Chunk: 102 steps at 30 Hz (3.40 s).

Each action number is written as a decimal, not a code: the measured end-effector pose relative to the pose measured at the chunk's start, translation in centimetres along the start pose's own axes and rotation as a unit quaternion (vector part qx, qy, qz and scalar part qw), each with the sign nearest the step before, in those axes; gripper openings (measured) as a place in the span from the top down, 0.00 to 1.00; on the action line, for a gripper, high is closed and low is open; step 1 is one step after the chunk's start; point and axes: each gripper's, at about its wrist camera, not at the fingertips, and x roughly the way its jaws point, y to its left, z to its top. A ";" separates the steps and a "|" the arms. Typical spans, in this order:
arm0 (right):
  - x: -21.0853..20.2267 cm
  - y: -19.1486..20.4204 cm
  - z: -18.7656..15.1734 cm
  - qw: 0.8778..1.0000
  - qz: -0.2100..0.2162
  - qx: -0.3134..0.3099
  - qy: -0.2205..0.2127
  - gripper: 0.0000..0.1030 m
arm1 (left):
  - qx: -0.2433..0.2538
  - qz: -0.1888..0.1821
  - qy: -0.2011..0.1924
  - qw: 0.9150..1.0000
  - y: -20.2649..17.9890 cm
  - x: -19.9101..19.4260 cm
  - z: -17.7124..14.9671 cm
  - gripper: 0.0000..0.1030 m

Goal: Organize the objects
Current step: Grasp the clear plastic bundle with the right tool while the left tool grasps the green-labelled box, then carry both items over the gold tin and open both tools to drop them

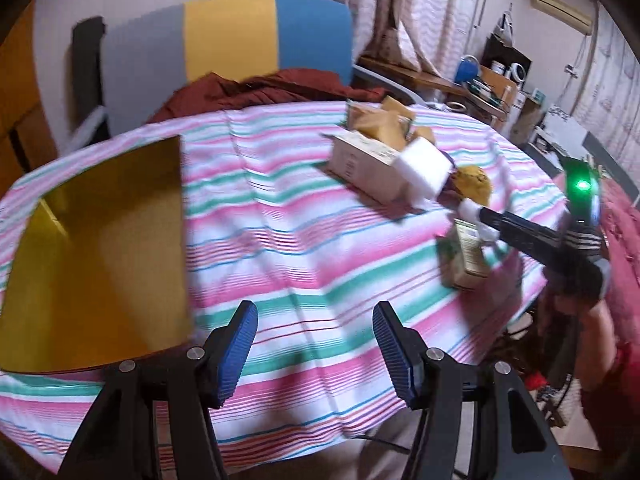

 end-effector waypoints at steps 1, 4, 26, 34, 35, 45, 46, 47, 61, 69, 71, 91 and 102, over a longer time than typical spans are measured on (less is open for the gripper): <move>0.3 0.1 0.0 1.000 0.002 -0.001 0.001 0.50 | 0.003 -0.005 0.003 1.000 -0.3 0.2 0.1 0.41; 1.4 0.0 -0.3 1.000 0.015 -0.003 0.010 0.55 | 0.015 -0.028 0.008 0.999 -1.6 1.0 0.6 0.41; 2.1 -3.0 -1.5 0.999 -0.003 0.043 0.009 0.66 | 0.072 -0.150 0.059 0.984 -11.4 9.8 4.5 0.22; 2.1 -3.2 -1.7 0.999 0.002 0.044 0.008 0.66 | 0.135 -0.108 0.034 0.984 -12.5 11.3 3.7 0.55; 2.1 -3.2 -1.7 0.999 0.001 0.043 0.008 0.66 | 0.136 -0.111 0.037 0.984 -12.3 11.5 3.5 0.56; 1.9 -2.7 -1.9 0.999 -0.012 0.030 0.009 0.66 | 0.100 -0.165 0.016 0.981 -9.6 11.3 3.1 0.68; 1.9 -2.6 -1.9 0.999 -0.013 0.029 0.011 0.66 | 0.103 -0.164 0.012 0.981 -9.5 11.1 2.9 0.68; 1.9 -2.4 -1.8 0.999 -0.012 0.029 0.013 0.66 | 0.110 -0.158 0.005 0.981 -9.5 10.9 2.6 0.69; 1.3 1.6 -2.0 0.997 0.059 0.016 0.044 0.66 | 0.110 -0.143 -0.029 0.983 -7.0 8.1 -0.6 0.71; 0.7 5.0 -2.7 0.994 0.093 -0.013 0.063 0.66 | 0.099 -0.117 -0.051 0.987 -4.5 5.9 -2.9 0.71; 0.6 5.8 -2.7 0.992 0.104 -0.016 0.069 0.66 | 0.094 -0.111 -0.053 0.988 -3.7 5.4 -3.5 0.71; -3.2 17.8 -2.4 0.969 0.231 -0.074 0.050 0.66 | -0.052 -0.048 -0.144 0.987 8.5 -4.0 -4.1 0.71; -4.3 29.7 -2.9 0.936 0.321 -0.136 0.051 0.63 | -0.163 0.052 -0.145 0.974 18.3 -5.8 -4.9 0.71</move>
